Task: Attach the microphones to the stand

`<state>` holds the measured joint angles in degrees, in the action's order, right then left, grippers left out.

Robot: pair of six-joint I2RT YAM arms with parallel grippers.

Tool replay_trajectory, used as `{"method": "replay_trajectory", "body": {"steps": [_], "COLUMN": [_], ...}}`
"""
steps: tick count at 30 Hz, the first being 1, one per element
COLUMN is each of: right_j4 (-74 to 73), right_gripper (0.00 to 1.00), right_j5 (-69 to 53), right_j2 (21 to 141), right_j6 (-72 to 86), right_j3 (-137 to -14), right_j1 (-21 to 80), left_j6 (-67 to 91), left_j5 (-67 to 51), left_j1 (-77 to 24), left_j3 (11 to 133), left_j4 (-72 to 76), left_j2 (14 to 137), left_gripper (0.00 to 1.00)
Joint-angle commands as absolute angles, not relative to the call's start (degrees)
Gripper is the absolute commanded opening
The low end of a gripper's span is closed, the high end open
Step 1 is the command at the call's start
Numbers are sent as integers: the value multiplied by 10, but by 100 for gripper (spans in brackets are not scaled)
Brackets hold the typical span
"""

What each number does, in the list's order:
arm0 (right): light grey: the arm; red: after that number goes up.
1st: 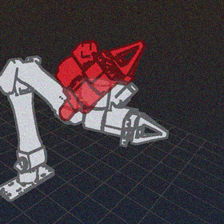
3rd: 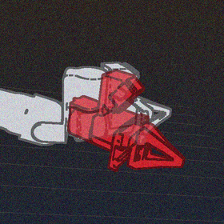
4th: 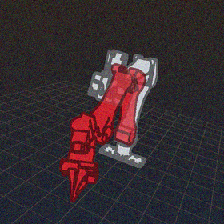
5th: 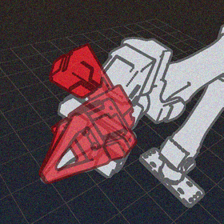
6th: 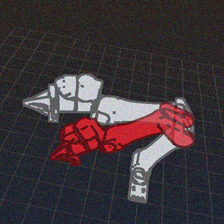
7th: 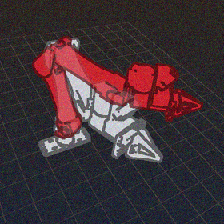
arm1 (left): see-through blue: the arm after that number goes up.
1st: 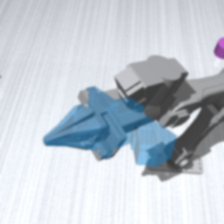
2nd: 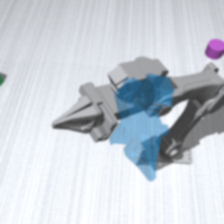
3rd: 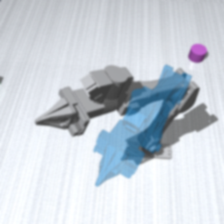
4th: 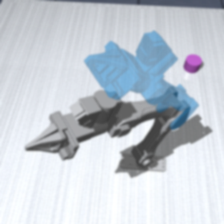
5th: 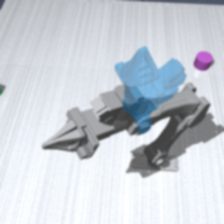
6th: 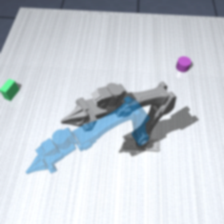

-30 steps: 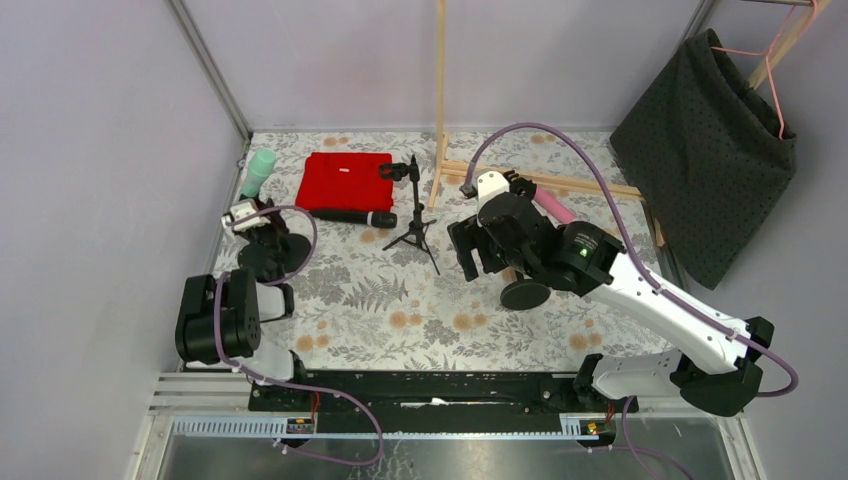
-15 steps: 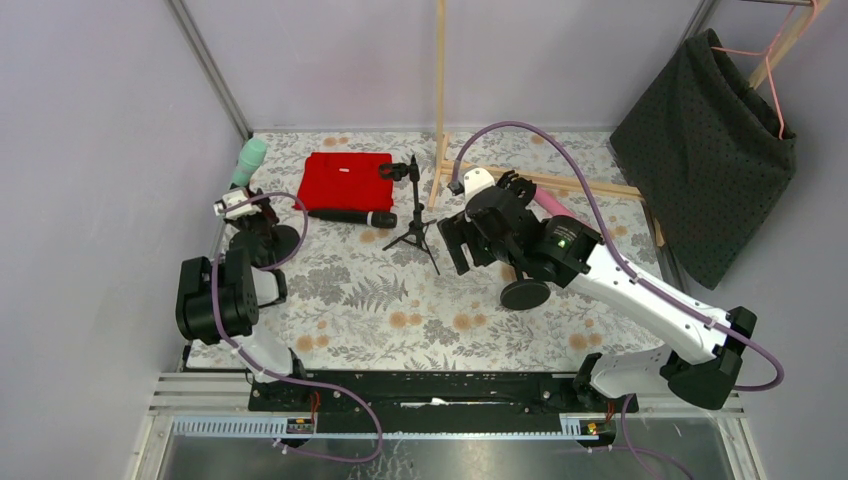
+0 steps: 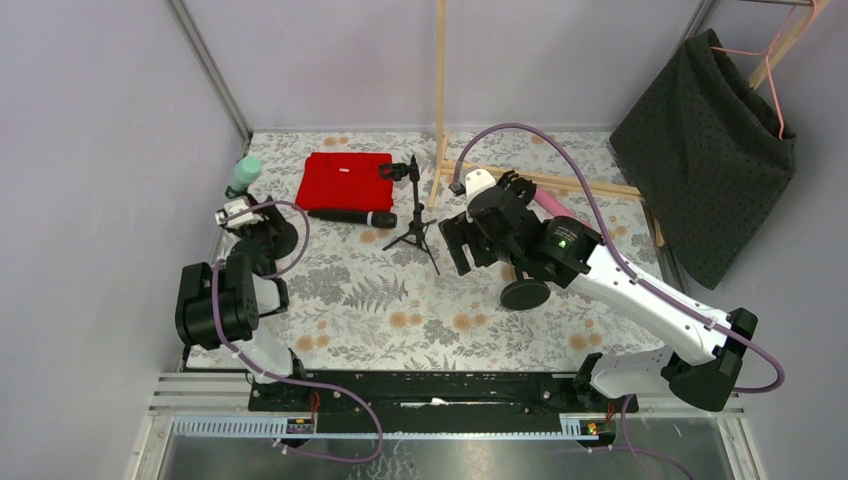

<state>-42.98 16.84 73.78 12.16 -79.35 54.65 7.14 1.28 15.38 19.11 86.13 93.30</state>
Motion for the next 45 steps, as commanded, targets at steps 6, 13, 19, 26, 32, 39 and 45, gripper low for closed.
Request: {"method": "replay_trajectory", "body": {"steps": [6, 13, 19, 26, 32, 39, 45], "right_j4": [-418, -417, -418, -427, -446, -446, -476], "right_gripper": [87, 87, 87, 88, 89, 89, 89], "right_j5": [158, 152, 145, 144, 140, 169, 224], "right_j2": [708, 693, 671, 647, 626, 579, 571], "right_j6": [120, 126, 134, 164, 190, 226, 270], "right_j3": [-788, -780, -768, -751, -739, -700, -692], "right_j1": [540, 540, 539, 540, 540, 539, 537], "left_j6": [100, 137, 232, 374, 435, 462, 405], "left_j5": [22, 32, 74, 135, 99, 8, -115], "left_j1": [153, 153, 153, 151, 146, 146, 137], "left_j3": [148, 98, 49, 113, 183, 272, 316], "left_j4": [922, 919, 821, 351, 150, -36, -114], "left_j2": [880, 814, 707, 481, 421, 367, 356], "left_gripper": [93, 99, 99, 99, 99, 99, 99]}}
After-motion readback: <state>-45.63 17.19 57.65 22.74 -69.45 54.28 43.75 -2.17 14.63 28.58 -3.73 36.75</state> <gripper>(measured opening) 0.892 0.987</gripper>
